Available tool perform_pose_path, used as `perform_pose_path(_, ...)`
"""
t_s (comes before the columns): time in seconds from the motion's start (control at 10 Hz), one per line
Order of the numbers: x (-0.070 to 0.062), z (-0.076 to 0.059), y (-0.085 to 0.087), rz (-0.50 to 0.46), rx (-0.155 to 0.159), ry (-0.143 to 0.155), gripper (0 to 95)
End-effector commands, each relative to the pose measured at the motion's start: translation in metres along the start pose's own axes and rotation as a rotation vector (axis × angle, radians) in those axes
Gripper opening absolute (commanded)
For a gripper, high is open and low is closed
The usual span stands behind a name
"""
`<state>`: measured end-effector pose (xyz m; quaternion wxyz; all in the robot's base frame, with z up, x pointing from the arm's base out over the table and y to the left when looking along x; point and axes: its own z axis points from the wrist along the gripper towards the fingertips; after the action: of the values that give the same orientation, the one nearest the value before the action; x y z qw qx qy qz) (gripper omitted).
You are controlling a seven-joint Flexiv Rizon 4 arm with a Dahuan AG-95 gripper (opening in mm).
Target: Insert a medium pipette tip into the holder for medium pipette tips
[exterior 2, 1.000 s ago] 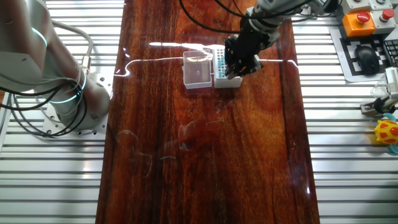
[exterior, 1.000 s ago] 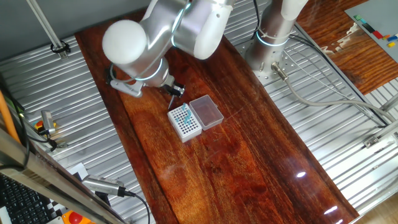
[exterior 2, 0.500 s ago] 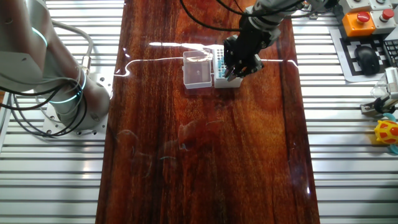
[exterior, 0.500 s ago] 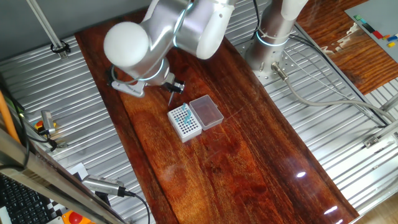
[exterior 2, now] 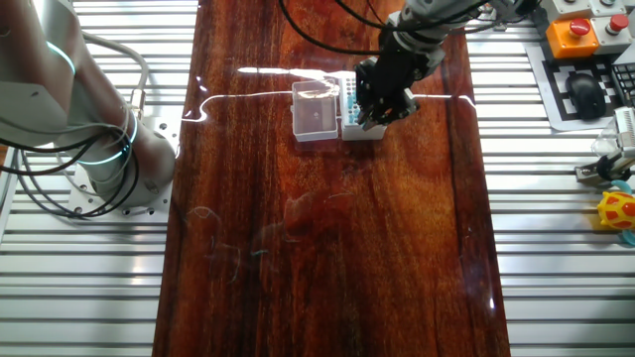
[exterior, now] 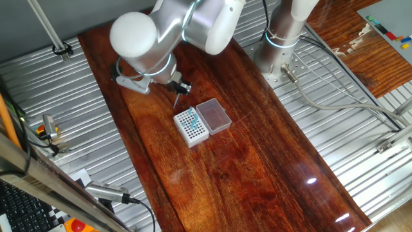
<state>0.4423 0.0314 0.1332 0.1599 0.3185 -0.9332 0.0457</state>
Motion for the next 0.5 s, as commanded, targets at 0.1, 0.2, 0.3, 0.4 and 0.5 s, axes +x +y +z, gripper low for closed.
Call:
perform_pose_path(0.1,0.0021,0.0019,0.0027,-0.037,-0.004,0.06,0.0)
perform_pose_path(0.2,0.0035,0.0029,0.0041,-0.057,-0.013,0.07,0.0)
perform_pose_path(0.3,0.0032,0.0033,0.0048,-0.077,-0.021,0.076,0.0)
perform_pose_path(0.4,0.0026,0.0033,0.0053,-0.093,-0.026,0.083,0.0)
perform_pose_path(0.5,0.0022,0.0035,0.0056,-0.107,-0.029,0.088,0.0)
